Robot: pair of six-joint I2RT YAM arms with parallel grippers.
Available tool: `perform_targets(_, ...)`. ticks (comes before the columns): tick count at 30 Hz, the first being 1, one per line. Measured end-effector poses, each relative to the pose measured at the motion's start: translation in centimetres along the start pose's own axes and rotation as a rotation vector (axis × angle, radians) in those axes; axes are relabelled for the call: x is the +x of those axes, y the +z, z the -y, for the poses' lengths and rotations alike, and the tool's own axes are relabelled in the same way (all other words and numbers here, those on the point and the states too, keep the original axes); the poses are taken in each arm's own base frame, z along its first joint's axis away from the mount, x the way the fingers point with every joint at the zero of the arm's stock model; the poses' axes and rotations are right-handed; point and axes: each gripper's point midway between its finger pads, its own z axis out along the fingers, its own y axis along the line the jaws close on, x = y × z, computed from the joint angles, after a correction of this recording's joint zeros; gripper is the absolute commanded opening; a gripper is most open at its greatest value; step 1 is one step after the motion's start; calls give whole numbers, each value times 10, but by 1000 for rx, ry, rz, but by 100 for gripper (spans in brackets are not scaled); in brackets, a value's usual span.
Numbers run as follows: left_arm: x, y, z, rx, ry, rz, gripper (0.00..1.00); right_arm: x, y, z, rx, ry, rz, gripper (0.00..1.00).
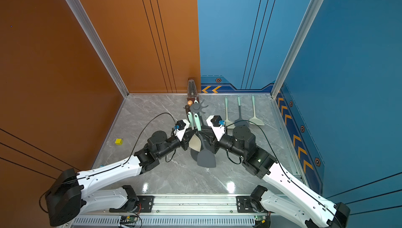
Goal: Take the spatula off the kitchen utensil rack
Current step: Take off the spatula from the rack.
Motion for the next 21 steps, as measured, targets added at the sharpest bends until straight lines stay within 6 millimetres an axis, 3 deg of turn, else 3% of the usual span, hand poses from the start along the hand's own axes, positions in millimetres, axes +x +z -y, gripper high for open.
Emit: perform_targets(21, 0, 0, -1, -6, 2, 0, 11, -3, -17, -17, -84, 23, 8, 0)
